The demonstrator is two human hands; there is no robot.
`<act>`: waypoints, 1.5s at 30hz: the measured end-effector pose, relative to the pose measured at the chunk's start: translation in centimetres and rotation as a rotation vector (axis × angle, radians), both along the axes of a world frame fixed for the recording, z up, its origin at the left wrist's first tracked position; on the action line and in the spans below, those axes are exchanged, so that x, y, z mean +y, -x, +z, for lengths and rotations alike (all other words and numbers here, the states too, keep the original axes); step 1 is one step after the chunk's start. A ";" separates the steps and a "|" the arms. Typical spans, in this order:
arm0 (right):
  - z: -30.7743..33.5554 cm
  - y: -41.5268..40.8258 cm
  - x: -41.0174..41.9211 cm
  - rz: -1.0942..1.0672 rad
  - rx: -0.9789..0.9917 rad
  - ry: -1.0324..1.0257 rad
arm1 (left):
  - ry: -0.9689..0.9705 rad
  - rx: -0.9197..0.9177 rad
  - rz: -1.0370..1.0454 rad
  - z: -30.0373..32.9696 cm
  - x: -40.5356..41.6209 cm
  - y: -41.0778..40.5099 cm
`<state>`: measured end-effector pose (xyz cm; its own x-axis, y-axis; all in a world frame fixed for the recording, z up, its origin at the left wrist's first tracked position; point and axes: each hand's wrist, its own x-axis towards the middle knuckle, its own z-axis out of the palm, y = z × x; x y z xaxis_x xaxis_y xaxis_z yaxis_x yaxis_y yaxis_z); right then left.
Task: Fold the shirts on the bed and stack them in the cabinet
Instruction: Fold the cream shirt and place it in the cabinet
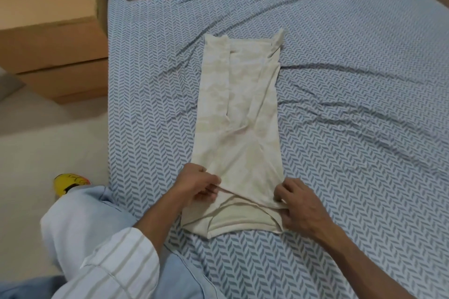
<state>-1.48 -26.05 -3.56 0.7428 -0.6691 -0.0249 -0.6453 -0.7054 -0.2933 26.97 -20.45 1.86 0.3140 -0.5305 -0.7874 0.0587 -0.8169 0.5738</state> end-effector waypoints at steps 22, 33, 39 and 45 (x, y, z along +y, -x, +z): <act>3.2 -20.3 -35.0 -0.767 -0.214 -0.184 | 0.206 -0.086 -0.291 -5.6 -16.5 -1.0; 2.9 -24.3 -43.2 -1.002 -0.288 -0.077 | 0.193 0.022 -0.351 -4.0 -15.8 -1.5; 3.9 -28.8 -41.7 -0.756 -0.390 -0.104 | 0.217 0.006 -0.242 -3.2 -15.8 -1.8; 1.9 -29.9 -40.7 -0.665 -0.471 -0.420 | 0.263 0.023 -0.176 -3.9 -15.8 -1.5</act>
<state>28.42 -66.73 -1.67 0.2029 -0.9668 -0.1553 -0.6287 -0.0071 -0.7776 28.48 -36.25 -2.04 0.1827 -0.7613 -0.6221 -0.0551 -0.6397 0.7666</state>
